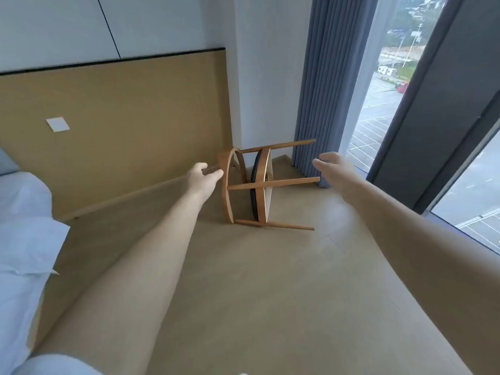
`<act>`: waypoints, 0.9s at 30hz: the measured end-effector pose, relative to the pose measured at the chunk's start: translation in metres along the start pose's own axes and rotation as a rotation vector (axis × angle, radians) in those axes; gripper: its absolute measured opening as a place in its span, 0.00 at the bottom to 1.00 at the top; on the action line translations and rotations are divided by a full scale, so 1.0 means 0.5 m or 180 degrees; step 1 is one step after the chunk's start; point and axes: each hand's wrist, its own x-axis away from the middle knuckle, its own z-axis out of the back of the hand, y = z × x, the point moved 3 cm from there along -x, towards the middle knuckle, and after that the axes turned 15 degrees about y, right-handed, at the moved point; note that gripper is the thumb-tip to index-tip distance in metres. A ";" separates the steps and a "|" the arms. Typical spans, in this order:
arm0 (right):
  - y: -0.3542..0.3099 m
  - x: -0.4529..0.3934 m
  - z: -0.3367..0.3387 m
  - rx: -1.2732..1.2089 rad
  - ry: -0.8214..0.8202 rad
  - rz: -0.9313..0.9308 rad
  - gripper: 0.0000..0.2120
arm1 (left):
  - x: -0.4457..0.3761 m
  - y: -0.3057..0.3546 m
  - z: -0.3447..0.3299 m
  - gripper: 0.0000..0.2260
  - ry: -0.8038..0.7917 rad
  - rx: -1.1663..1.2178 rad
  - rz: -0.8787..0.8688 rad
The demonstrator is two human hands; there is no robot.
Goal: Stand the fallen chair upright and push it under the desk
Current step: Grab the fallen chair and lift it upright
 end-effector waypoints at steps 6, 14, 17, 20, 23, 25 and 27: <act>0.040 -0.173 -0.079 0.0832 0.0066 -0.0089 0.22 | -0.223 -0.047 -0.083 0.28 -0.0228 -0.0750 -0.0077; -0.011 -0.478 -0.288 0.1274 -0.0325 0.0508 0.25 | -0.506 -0.022 -0.266 0.31 -0.0258 -0.0814 -0.0142; -0.031 -0.613 -0.385 0.1291 -0.0465 0.0809 0.25 | -0.602 -0.025 -0.342 0.32 -0.0189 -0.0830 -0.0085; -0.028 -0.747 -0.486 0.1280 -0.0673 0.0987 0.23 | -0.692 -0.041 -0.413 0.33 -0.0098 -0.0775 0.0005; -0.025 -0.868 -0.581 0.1345 -0.0815 0.1069 0.22 | -0.785 -0.060 -0.486 0.34 -0.0078 -0.0766 0.0137; -0.022 -0.929 -0.642 0.1404 -0.0941 0.1090 0.23 | -0.838 -0.075 -0.531 0.35 -0.0116 -0.0764 0.0265; -0.010 -0.993 -0.710 0.1493 -0.1087 0.1189 0.24 | -0.896 -0.095 -0.581 0.35 -0.0101 -0.0743 0.0389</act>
